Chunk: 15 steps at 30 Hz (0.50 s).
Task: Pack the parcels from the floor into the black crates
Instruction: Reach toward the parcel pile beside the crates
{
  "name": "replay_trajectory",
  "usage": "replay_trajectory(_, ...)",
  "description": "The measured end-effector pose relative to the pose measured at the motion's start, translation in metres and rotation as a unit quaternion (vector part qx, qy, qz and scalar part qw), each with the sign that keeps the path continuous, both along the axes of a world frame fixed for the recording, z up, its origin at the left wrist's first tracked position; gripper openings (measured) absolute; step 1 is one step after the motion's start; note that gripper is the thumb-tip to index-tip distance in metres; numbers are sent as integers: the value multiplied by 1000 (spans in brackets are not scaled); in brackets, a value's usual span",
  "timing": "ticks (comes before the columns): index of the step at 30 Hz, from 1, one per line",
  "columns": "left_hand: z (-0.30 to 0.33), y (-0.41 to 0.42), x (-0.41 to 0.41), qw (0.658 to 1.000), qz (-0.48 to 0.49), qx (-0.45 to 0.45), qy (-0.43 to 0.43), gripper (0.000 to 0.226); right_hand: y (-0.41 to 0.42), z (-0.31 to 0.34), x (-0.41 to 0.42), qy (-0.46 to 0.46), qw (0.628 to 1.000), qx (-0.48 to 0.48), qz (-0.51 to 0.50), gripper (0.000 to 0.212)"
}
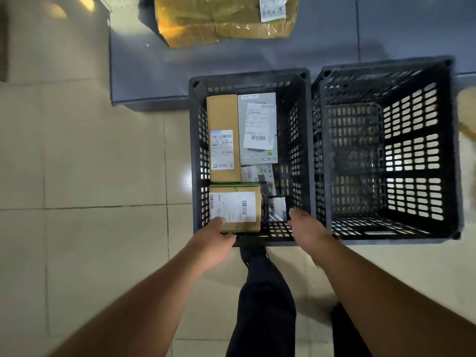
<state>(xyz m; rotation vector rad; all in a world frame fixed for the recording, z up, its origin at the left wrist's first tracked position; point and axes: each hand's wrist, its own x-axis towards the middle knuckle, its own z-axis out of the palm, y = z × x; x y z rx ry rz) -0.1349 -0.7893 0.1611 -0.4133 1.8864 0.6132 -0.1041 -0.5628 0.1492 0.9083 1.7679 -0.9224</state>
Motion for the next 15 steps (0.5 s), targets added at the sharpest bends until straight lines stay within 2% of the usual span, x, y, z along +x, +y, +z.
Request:
replay_trajectory(5, 13, 60, 15, 999, -9, -16, 27, 56, 36, 20, 32, 57, 998, -9, 16, 44)
replay_trajectory(7, 20, 91, 25, 999, -34, -15, 36, 56, 65, 25, 50, 50, 998, 5, 34, 46)
replay_trajectory(11, 28, 161, 57, 993, -113, 6, 45, 61, 145, 33, 99, 29, 997, 34, -69, 46)
replay_trajectory(15, 32, 235, 92, 991, -116, 32, 62, 60, 226, 46, 154, 59, 961, 6, -269, 46)
